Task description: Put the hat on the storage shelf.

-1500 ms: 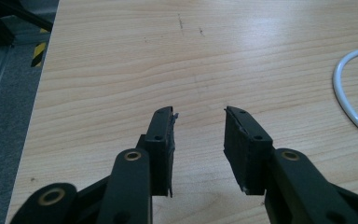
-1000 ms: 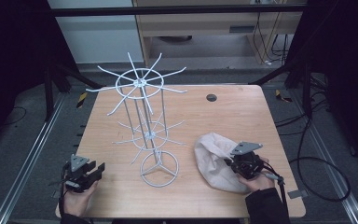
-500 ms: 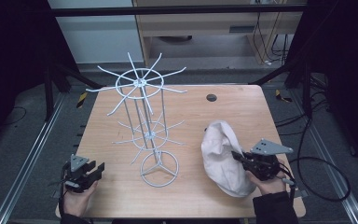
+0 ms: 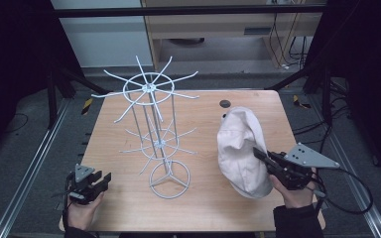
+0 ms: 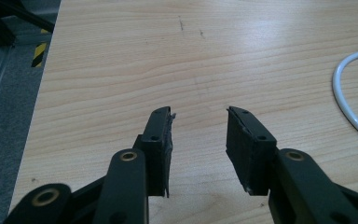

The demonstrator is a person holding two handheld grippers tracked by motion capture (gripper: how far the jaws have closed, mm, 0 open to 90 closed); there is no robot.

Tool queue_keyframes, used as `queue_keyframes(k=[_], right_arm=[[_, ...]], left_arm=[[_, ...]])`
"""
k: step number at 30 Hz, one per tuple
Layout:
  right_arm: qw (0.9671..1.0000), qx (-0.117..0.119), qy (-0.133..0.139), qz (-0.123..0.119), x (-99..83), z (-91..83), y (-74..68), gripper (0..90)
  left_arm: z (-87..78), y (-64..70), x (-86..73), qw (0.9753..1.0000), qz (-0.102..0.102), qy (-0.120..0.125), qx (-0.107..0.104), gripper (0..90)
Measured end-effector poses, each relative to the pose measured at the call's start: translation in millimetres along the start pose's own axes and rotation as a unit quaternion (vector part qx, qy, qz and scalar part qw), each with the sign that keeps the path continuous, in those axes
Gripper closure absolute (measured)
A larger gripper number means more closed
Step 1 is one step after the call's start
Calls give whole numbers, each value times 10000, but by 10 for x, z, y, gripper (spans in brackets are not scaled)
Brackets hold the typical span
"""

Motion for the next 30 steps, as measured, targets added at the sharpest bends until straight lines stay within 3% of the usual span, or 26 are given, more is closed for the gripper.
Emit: queue_keyframes(k=[11,17,23,30], right_arm=[[9978,175,591,-247,370,-67,-142,873],[9942,338,946,-395,623,-78,-272,873],[9882,435,1342,-591,906,-128,-392,873],[9846,431,1523,-747,1102,-209,-448,873]], left_arm=[[11,2,-8,10000,15,-16,20,602],[12,2,-8,10000,20,-15,24,601],[7,-1,-6,10000,6,-6,18,601],[8,0,-6,10000,14,-9,23,602]])
Point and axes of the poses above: each handheld gripper's, and its own axes: z roughly forward along the jaws, x roughly out of its top, y roughly to its right, the point moved 8 cm from there along z, roughly forward along the jaws, and after that the axes turned 11 degrees about x, right-handed, at the moved point
